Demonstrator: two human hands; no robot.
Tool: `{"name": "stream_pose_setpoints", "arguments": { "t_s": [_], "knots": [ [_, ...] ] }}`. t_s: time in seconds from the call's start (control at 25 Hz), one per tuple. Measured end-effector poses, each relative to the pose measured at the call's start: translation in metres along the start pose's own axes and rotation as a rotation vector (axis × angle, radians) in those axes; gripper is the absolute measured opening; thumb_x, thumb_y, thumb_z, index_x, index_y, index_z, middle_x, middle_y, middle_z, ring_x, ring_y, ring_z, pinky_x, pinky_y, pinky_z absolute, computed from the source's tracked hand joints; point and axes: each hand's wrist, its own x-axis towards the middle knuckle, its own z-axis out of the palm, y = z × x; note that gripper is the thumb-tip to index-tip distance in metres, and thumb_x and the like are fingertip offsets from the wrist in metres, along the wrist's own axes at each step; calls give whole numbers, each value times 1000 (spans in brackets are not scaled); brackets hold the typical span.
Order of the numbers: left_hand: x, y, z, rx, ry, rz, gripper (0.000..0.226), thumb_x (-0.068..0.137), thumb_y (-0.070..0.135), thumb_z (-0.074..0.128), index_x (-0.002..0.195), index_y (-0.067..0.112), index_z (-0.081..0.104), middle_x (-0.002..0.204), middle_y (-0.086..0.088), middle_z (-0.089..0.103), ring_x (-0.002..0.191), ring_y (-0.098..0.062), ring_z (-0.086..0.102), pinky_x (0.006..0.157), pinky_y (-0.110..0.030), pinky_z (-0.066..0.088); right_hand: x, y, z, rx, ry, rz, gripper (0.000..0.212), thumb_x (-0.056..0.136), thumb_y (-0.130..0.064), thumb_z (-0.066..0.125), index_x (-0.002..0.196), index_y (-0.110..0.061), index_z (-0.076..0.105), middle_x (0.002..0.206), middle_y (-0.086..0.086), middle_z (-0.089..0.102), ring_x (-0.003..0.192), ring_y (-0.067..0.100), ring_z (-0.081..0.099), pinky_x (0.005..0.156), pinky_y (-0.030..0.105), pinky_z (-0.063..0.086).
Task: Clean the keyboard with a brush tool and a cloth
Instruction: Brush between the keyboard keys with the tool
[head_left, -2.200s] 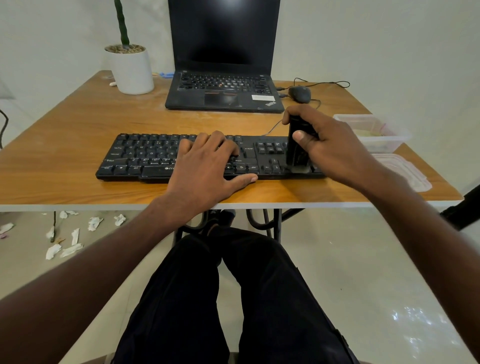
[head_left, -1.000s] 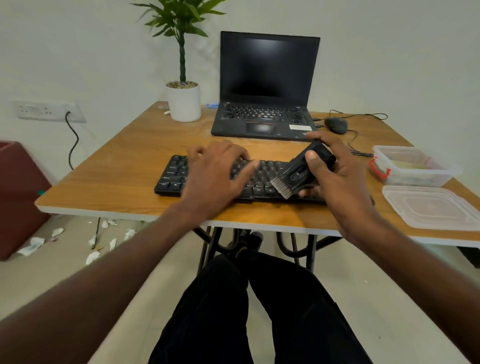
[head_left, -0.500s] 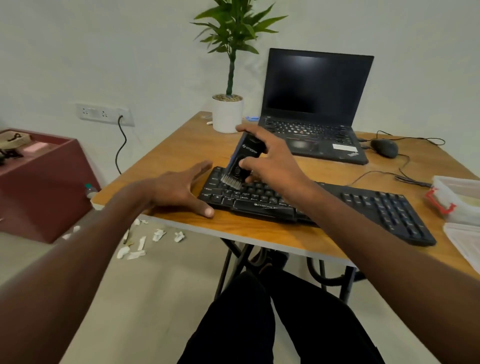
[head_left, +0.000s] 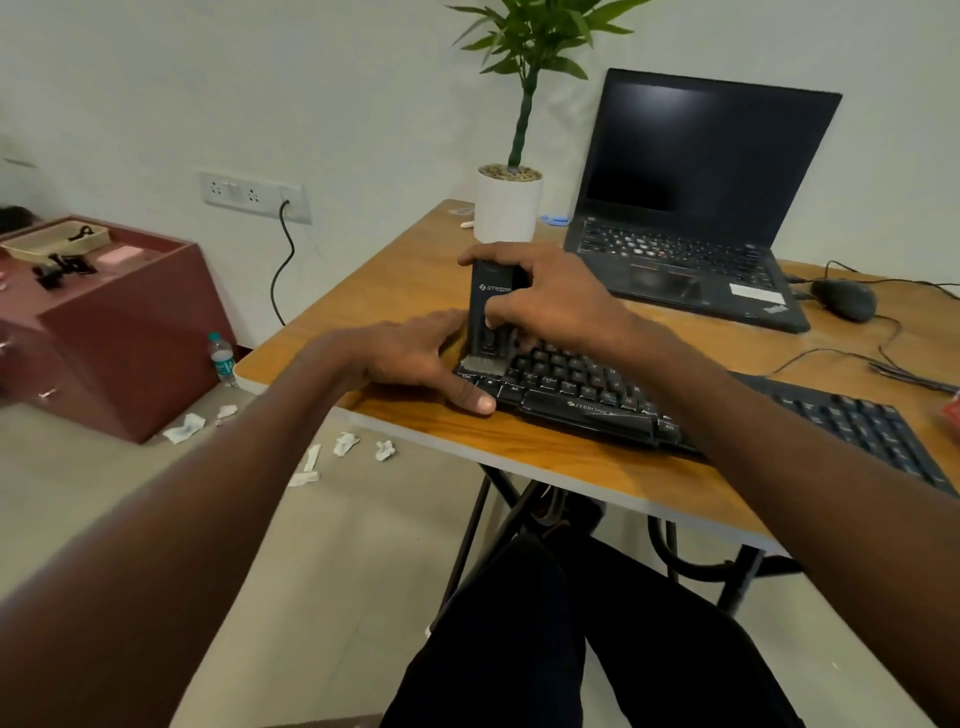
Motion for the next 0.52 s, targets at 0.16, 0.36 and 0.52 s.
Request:
{"name": "stream_pose_setpoints", "arguments": {
  "t_s": [0.16,0.36,0.52],
  "knots": [
    [-2,6,0,-63,-12,-18,98,66,58,94,145,42,38,145,18,48,131,-8,50,109,-32,43,-3,-10,3,-142,30,-123,66,83,-14,75,144,-35,58,133,-9,63,116,6,56,87,13,50],
    [1,1,-2,53,-15,-68,136,52,82,86,163,44,17,169,12,24,150,-23,30,124,-56,30,-7,-12,-8,-232,-50,-128,62,83,-17,77,140,-36,62,137,-6,63,121,11,58,96,26,54],
    [-1,5,-1,-2,-18,-88,119,66,66,91,160,39,23,153,14,35,138,-15,37,119,-41,32,-15,-13,2,-171,-48,-237,64,83,-13,76,140,-40,62,133,-13,65,120,4,59,94,24,56]
  ]
}}
